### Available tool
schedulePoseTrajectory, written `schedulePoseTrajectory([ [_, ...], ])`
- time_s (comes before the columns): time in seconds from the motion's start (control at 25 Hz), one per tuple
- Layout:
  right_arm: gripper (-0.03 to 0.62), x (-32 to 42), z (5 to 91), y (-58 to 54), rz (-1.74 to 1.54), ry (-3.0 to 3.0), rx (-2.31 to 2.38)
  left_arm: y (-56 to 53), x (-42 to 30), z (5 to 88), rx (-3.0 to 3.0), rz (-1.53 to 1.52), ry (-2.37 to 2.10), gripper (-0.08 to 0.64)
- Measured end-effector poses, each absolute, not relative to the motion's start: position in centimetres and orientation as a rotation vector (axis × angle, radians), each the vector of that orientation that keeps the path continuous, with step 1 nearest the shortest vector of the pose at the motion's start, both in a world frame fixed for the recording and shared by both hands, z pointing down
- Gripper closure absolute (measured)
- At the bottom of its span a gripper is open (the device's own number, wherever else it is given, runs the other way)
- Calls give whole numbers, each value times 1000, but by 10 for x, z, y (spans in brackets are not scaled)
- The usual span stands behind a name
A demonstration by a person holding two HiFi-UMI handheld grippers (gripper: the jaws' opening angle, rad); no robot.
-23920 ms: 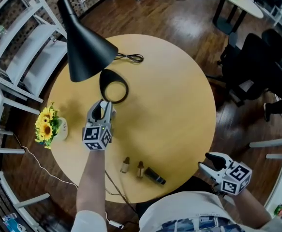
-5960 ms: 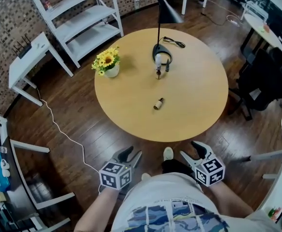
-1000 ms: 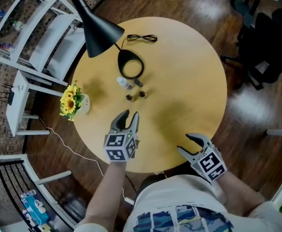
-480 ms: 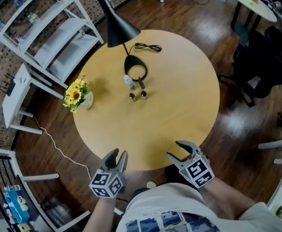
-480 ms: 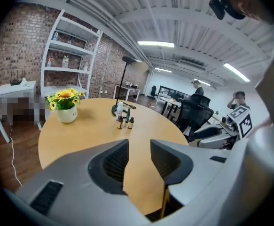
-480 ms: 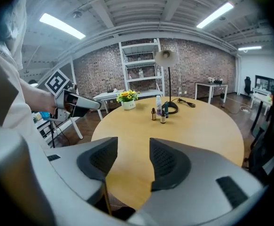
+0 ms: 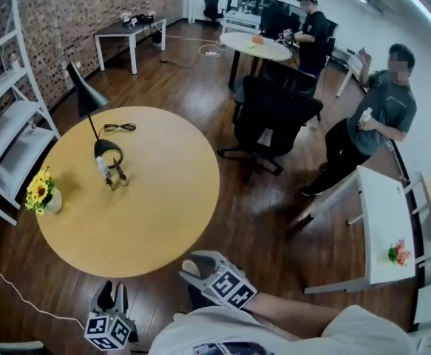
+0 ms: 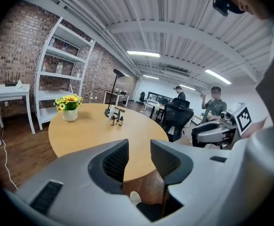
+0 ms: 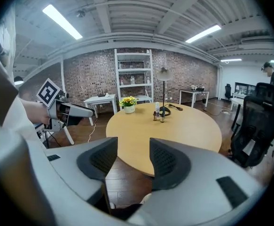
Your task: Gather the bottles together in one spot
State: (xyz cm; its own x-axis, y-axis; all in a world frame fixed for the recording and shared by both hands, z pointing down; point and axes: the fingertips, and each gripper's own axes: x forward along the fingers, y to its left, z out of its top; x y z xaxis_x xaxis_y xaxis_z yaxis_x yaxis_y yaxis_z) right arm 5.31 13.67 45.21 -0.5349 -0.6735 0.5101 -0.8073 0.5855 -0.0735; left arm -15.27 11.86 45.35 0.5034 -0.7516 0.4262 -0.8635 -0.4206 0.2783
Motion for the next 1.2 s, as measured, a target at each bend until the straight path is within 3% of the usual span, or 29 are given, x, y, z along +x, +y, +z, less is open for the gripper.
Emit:
schedulePoseTrajectory([
  [1.2, 344, 51, 444, 199, 444, -2428, 1117, 220, -143, 442, 2207, 353, -1333, 419],
])
